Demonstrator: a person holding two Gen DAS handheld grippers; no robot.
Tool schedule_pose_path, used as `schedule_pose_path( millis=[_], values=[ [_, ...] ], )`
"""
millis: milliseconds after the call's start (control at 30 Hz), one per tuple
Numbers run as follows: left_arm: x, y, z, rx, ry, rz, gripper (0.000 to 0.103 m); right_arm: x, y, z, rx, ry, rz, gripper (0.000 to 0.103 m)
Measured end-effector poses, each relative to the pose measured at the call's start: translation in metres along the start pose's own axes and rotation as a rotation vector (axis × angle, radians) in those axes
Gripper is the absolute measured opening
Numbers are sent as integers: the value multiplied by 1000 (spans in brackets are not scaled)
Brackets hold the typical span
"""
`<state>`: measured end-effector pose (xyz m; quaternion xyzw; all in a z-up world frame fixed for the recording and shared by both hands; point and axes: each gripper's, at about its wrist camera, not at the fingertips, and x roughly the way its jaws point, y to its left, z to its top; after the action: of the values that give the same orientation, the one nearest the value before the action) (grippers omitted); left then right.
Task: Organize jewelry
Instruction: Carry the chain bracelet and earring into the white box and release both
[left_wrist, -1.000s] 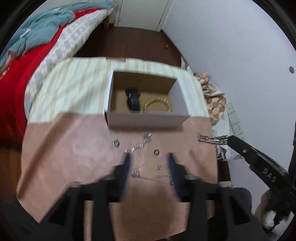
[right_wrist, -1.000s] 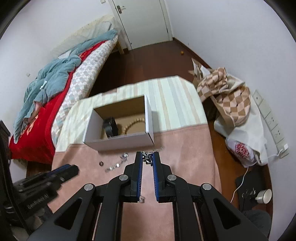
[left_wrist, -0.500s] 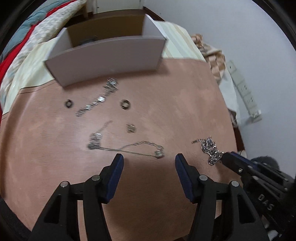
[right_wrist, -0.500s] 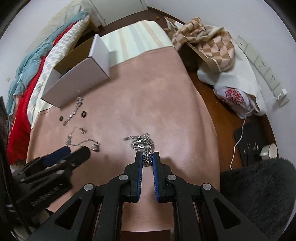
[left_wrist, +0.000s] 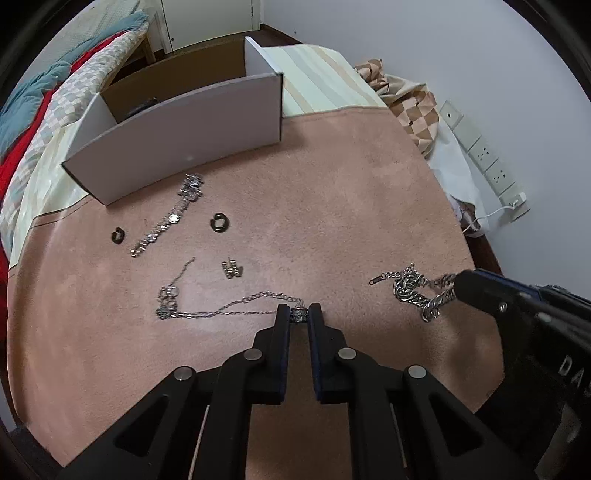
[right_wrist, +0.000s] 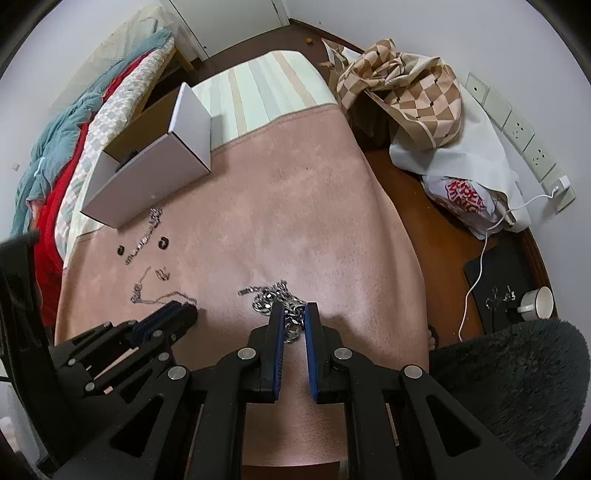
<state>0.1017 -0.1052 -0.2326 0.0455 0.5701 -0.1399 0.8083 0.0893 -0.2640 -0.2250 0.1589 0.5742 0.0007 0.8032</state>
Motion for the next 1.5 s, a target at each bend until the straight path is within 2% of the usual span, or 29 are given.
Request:
schedule_pose_path(
  millis=[367,600,800,933,1100,1300,1500],
  values=[
    [-88,47,33,-106,-144,-88,7,-49,25,36,-42,-87,91,11],
    [-143,66,81,-108,-246,-121,7,-84,64,79,-126,-158,154,11],
    [-169,89,126,-102,-318,-101,7,-100,110,129,-212,-223,187,11],
    [-160,107,151,-103,-309,-72,7,-84,139,160,-252,-197,200,11],
    [-123,135,173,-122,-244,-24,7,-39,169,193,-294,-124,183,11],
    [-82,166,184,-159,-164,21,7,25,192,218,-344,-15,146,11],
    [-53,186,184,-188,-97,50,7,64,203,229,-356,58,156,11]
  ],
)
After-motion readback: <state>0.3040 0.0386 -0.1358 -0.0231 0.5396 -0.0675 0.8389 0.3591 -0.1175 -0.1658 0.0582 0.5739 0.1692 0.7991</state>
